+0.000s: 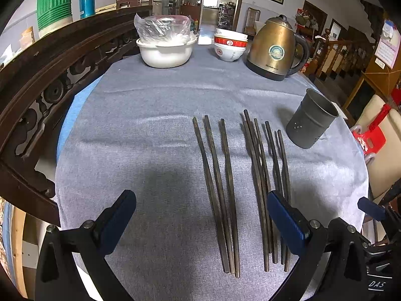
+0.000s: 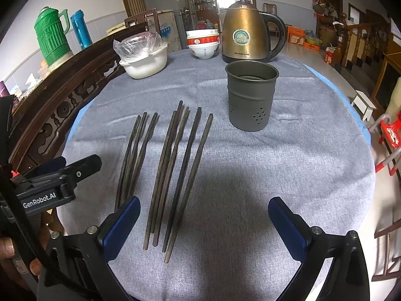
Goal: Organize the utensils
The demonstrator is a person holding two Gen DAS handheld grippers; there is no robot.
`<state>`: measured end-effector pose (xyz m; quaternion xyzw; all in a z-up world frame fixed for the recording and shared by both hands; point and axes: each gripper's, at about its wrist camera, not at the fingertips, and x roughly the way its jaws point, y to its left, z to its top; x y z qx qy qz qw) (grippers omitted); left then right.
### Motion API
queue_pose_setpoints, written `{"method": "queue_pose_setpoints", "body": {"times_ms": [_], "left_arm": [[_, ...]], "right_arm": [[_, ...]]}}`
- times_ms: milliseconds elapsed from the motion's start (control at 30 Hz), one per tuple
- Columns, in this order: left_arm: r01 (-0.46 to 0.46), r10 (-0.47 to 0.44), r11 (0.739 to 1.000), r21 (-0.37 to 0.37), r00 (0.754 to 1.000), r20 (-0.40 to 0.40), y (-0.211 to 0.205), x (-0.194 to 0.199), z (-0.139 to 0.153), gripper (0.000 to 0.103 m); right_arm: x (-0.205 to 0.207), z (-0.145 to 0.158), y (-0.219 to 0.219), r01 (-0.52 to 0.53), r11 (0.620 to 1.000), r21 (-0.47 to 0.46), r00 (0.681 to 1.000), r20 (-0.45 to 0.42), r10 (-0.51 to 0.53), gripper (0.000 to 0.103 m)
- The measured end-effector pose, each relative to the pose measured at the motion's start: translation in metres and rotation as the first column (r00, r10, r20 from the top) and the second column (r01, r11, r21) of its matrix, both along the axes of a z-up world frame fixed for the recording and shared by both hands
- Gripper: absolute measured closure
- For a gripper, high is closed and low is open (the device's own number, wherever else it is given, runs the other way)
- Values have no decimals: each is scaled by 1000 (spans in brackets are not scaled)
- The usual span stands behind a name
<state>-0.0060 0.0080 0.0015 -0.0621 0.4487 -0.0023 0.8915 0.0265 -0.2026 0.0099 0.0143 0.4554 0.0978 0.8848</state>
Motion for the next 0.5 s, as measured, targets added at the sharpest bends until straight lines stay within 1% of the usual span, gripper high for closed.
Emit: {"method": "queue_pose_setpoints", "body": {"times_ms": [500], "left_arm": [[4, -4, 1000, -3, 1000, 1, 0, -3, 0, 0]], "right_arm": [[-3, 8, 0, 20, 1000, -8, 999, 38, -19, 0]]}}
